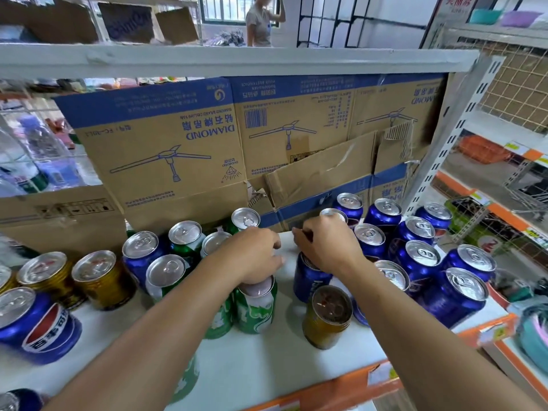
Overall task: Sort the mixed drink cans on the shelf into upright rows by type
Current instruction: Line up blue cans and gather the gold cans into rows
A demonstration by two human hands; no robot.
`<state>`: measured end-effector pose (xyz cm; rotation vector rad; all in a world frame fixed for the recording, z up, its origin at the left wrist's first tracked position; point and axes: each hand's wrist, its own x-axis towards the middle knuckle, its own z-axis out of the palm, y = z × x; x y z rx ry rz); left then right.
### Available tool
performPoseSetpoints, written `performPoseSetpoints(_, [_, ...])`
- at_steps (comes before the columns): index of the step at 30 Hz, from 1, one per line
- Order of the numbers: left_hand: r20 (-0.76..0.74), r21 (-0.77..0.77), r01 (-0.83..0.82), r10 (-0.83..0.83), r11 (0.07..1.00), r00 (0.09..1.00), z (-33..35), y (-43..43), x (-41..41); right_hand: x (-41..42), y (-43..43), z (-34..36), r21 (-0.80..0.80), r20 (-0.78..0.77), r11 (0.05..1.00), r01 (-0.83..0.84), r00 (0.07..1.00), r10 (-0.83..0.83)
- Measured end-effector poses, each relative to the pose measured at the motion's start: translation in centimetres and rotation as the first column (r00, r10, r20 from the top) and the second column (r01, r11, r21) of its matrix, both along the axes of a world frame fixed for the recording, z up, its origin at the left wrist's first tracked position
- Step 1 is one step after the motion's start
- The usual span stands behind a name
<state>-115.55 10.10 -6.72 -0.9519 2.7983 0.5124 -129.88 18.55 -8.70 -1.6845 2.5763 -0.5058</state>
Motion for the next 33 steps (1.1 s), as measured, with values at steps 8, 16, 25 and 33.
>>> performPoseSetpoints(8, [-0.051,-0.086,0.004,-0.008,0.996,0.999,0.1,-0.6,3.0,-0.7,1.4,2.1,0.352,0.15,0.922,-0.162,0.982,0.115])
performPoseSetpoints(16, [0.044,-0.024,0.143,-0.142,0.989,0.989,0.3,0.2,5.6,0.2,2.7,2.6,0.351,0.059,0.935,0.042,0.996,-0.067])
performPoseSetpoints(25, [-0.252,0.005,-0.141,0.138,0.99,0.958,-0.4,0.9,11.7,6.7,5.9,1.9,0.382,-0.078,0.909,0.166,0.986,-0.147])
performPoseSetpoints(33, [-0.236,-0.104,-0.333,0.302,0.937,0.923,-1.3,0.4,13.8,9.0,7.5,-1.5,0.355,-0.187,0.898,0.258,0.961,-0.202])
